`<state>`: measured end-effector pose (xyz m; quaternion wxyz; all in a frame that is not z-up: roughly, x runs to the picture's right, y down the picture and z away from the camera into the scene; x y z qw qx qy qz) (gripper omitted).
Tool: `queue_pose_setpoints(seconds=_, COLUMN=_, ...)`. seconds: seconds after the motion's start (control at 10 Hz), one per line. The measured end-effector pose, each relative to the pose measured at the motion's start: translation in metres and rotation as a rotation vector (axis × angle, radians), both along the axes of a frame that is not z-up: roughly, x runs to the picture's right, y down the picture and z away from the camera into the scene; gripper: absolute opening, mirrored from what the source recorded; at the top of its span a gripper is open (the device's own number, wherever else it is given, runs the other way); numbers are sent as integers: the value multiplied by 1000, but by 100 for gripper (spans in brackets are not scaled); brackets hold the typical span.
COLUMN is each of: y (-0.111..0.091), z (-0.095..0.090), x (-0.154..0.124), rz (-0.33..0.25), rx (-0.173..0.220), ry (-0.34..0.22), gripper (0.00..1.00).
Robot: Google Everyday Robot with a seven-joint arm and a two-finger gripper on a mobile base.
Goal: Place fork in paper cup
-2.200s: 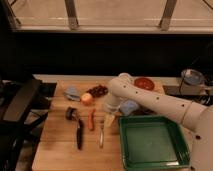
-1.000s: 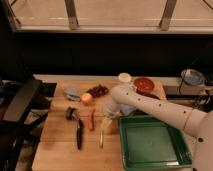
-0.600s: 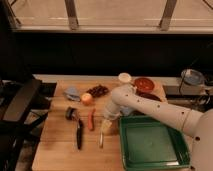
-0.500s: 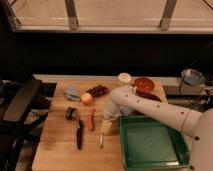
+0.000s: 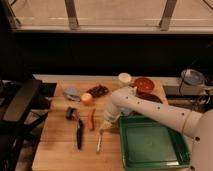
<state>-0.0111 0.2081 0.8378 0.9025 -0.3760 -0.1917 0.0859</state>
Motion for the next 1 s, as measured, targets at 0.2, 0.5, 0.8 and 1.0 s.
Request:
queue_pose_setpoints(seconds=0.2, y=1, z=-1, x=0, rz=2, rx=5, ry=-1, gripper=3)
queue_pose_setpoints(seconds=0.5, y=-5, z=-7, x=4, rz=26, rx=31, ry=-17, gripper=0)
queue_pose_setpoints(seconds=0.8, y=-40, z=-39, x=13, rz=37, rx=101, ry=-95, gripper=0)
queue_pose_setpoints(seconds=1.0, y=-71, z=-66, x=19, rz=24, rx=160, ry=-167, gripper=0)
